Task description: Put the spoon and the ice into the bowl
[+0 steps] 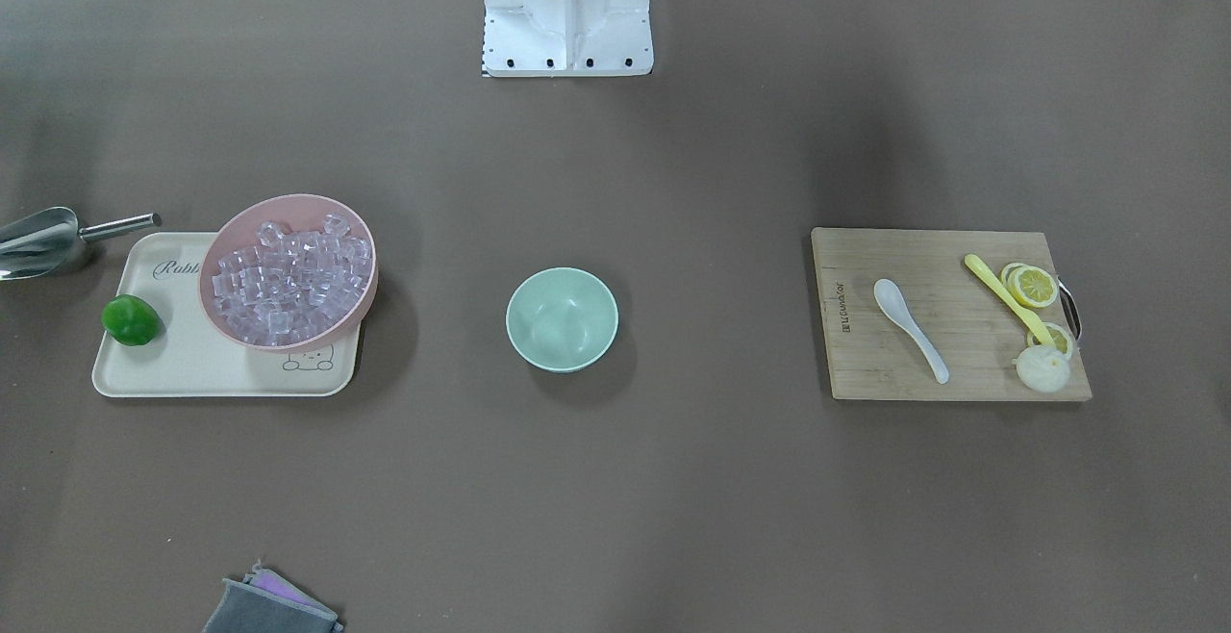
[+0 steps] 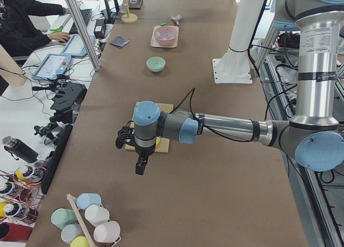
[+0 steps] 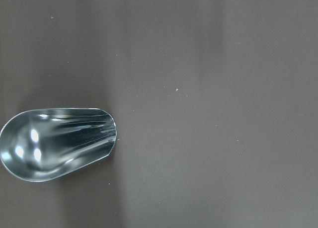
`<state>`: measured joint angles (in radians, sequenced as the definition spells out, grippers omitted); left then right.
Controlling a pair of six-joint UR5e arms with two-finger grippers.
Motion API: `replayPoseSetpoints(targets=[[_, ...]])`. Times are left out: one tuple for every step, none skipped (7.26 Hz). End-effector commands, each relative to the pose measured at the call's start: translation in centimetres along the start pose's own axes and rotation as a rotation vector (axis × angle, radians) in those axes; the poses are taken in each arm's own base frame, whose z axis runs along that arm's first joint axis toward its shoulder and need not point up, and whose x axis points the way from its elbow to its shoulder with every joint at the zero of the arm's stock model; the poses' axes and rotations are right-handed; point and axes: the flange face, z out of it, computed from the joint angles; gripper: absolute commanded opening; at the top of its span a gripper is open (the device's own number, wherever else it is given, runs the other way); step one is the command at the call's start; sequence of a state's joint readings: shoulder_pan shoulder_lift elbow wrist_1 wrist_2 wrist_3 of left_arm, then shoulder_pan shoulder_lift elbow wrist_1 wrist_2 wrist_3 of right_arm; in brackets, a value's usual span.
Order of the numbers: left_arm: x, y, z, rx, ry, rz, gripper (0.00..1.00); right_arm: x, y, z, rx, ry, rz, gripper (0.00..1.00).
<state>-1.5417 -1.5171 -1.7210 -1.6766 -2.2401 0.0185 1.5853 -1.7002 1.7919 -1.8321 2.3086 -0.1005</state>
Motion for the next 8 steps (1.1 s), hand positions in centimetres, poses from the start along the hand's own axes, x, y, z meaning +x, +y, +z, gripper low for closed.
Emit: replayPoseSetpoints(targets=[[0.11,0.35,-0.2,0.003,0.004,0.002,0.98,0.1,-0.21,0.05,0.014,0.0,-0.012,1.0],[0.11,0.37,-0.19,0.002,0.004,0.001,0.98,0.05,-0.23,0.09,0.013,0.0,-0.012,1.0],[0.17,0.15,-0.16,0.003,0.004,0.003,0.98,0.05,-0.23,0.09,0.013,0.0,-0.01,1.0],[0.25,-0.03,-0.26,0.006,0.004,0.006,0.98,0.05,-0.23,0.09,0.013,0.0,-0.009,1.0],[0.25,-0.03,-0.26,0.006,0.004,0.006,0.98,0.1,-0.21,0.05,0.014,0.0,-0.006,1.0],[0.28,-0.06,-0.3,0.01,0.004,0.011,0.98,0.1,-0.21,0.05,0.014,0.0,-0.006,1.0],[0.31,-0.1,-0.34,0.013,0.004,0.014,0.98,0.14,-0.15,0.1,0.013,0.0,-0.005,1.0],[0.35,-0.12,-0.4,0.015,0.004,0.014,0.98,0.19,-0.08,0.16,0.012,-0.001,-0.005,1.0]])
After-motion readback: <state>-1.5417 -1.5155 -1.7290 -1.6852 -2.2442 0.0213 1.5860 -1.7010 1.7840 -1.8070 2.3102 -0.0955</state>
